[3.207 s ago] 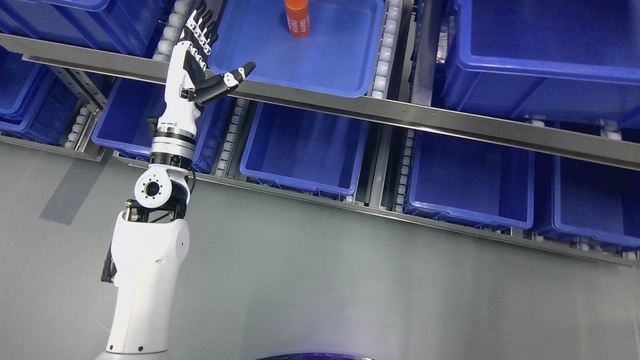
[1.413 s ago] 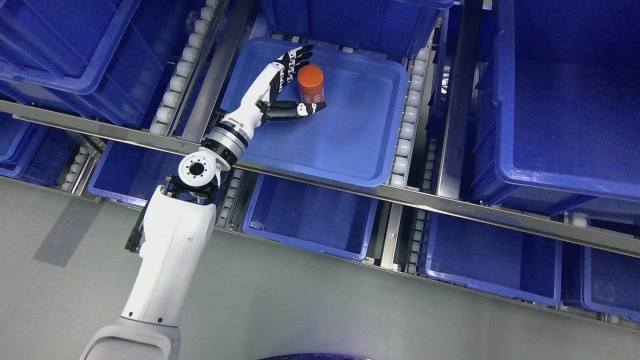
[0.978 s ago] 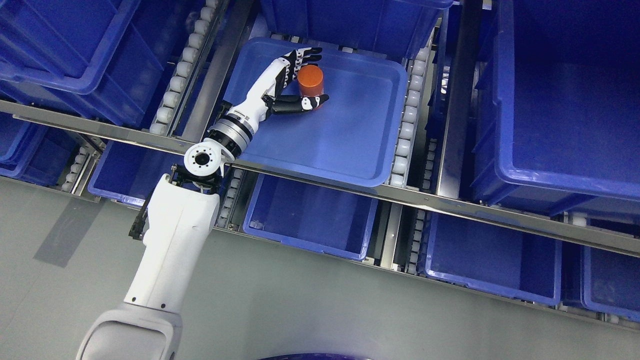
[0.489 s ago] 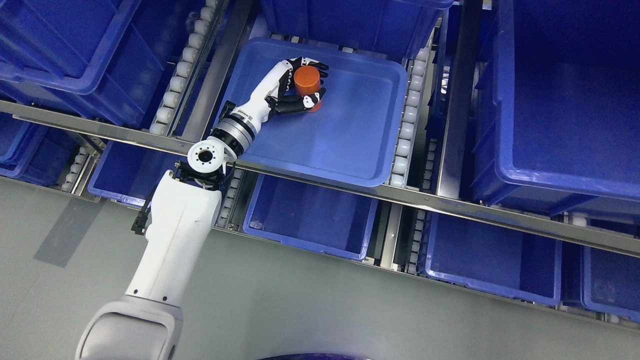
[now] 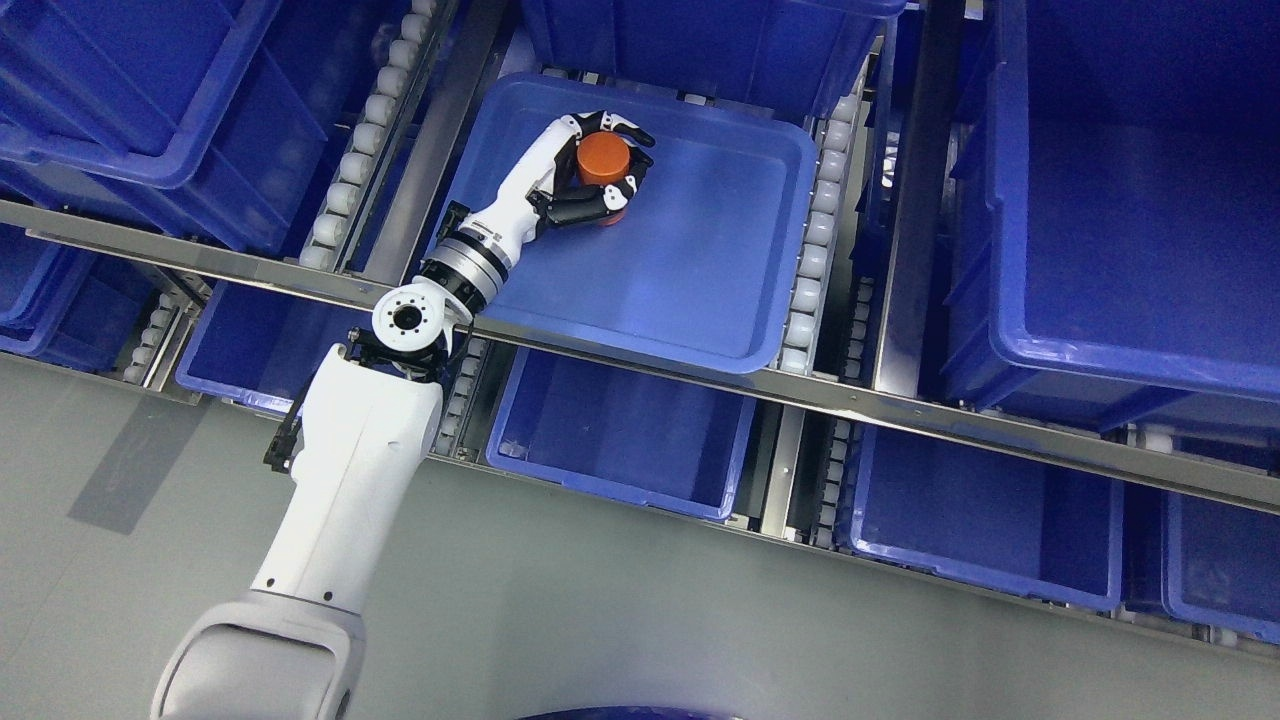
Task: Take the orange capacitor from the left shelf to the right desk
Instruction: 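Close the left hand fingers around the orange capacitor, then lift the orange capacitor up out of the blue bin with the left hand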
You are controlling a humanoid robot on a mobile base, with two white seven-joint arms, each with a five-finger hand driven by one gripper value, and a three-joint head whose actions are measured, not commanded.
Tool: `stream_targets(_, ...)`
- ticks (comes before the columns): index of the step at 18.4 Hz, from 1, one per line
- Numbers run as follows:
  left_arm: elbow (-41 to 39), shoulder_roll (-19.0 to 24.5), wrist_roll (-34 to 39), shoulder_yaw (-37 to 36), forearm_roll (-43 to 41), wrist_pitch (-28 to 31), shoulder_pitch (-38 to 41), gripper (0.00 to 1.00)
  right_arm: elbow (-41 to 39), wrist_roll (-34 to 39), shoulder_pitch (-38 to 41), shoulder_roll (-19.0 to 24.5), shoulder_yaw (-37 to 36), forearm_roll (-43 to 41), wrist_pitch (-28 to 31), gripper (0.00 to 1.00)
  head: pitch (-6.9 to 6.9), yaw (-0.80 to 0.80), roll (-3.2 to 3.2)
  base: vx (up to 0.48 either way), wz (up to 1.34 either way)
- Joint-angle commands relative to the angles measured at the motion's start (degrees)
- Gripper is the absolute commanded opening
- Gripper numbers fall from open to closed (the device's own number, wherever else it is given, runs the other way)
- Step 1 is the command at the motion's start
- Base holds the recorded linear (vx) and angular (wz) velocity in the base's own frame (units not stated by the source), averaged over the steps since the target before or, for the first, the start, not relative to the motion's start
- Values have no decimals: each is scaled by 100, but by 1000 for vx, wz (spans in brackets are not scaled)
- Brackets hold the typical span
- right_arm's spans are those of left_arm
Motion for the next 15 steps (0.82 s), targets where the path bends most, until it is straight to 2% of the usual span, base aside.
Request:
stream_targets(1,-433,100,-7,102,639,-225,-1,0,-193,-3,9,-100,-61,0,-7,100,0,0,0,0,0)
stream_targets(4,-1496,100,-7,260,1054,-268,191,0,-193,-3,9,-100,-61,0,2,100,0,0,0,0,0)
stream_targets(6,-2077,100,2,252,1107,-618,368,1,-193,-3,9,-100,-61,0,2,100,0,0,0,0,0)
stream_targets(10,-2334,100,2,199,1107,-1568,490,1,-193,-3,9,-100,-61,0,2,100,0,0,0,-3,2)
stream_targets(15,-2580,100,2,225,1107,-1877,861,1,-193,-3,9,-100,-61,0,2,100,0,0,0,-79,-69)
